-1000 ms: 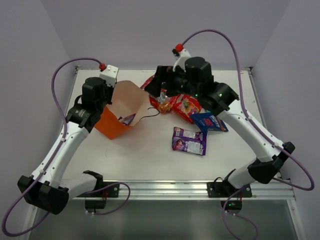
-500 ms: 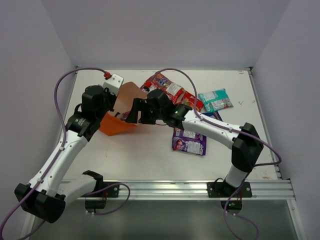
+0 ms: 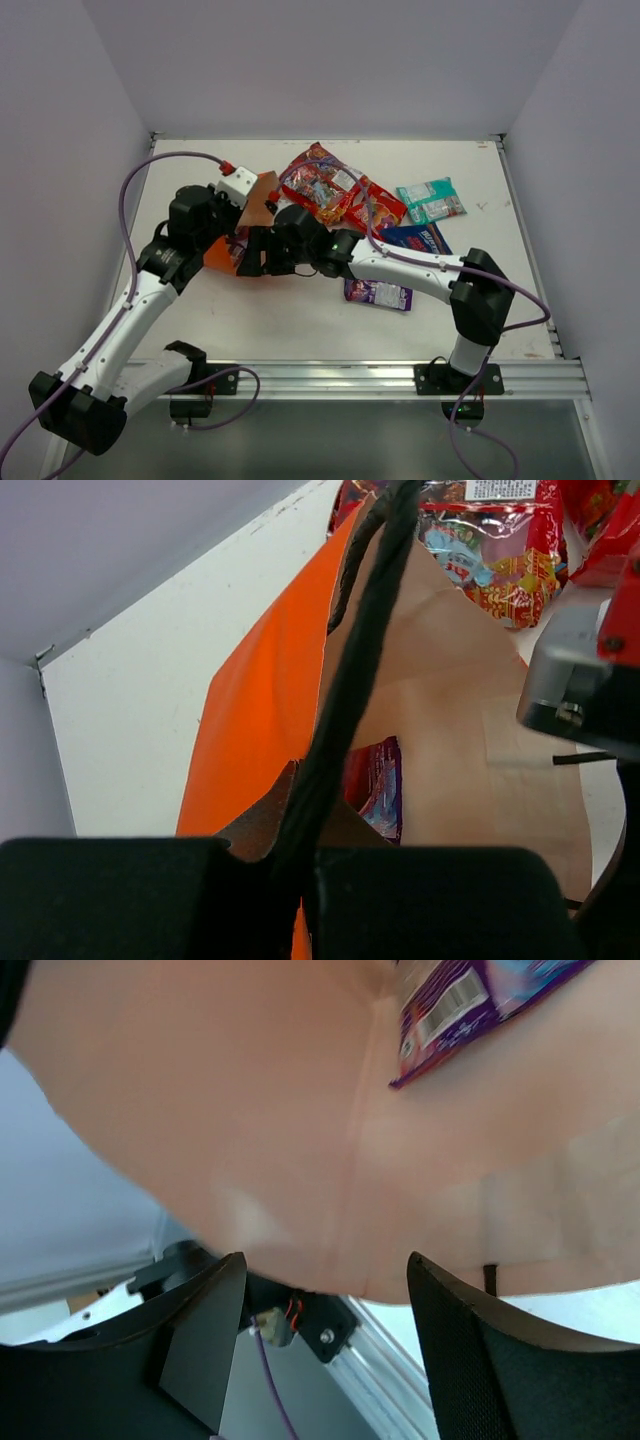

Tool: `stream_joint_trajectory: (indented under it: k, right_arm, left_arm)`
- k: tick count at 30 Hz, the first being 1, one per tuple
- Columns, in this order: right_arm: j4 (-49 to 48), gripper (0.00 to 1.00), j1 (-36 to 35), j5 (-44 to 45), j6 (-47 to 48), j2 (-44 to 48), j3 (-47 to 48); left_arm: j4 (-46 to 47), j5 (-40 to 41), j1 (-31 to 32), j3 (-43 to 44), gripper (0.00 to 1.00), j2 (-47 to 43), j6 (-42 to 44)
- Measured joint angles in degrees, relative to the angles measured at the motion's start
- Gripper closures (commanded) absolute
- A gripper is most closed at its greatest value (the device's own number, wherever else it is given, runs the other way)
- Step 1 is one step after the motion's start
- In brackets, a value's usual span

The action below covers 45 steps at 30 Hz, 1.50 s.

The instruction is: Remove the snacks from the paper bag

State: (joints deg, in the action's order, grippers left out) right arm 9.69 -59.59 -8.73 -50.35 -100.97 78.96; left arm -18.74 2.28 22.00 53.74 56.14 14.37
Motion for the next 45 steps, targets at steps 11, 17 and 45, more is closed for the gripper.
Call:
stream_joint_trajectory:
  k: [11, 17, 45]
  right_arm:
    - [0.3, 0.31, 3.5, 6.8, -2.1, 0.3, 0.1]
    - [0.6, 0.32, 4.9, 12.5, -4.0, -0.5, 1.3]
    - [2.3, 0.19, 3.7, 16.5, -13.4, -15.5, 9.6]
  left_arm:
    - [-1.5, -0.6, 0.3, -0.9, 1.00, -2.5, 0.0]
    - [-2.1, -0.7, 0.3, -1.0, 1.00, -3.6, -0.2]
    - [-6.3, -8.2, 0.3, 4.0, 1.00, 0.4, -12.9]
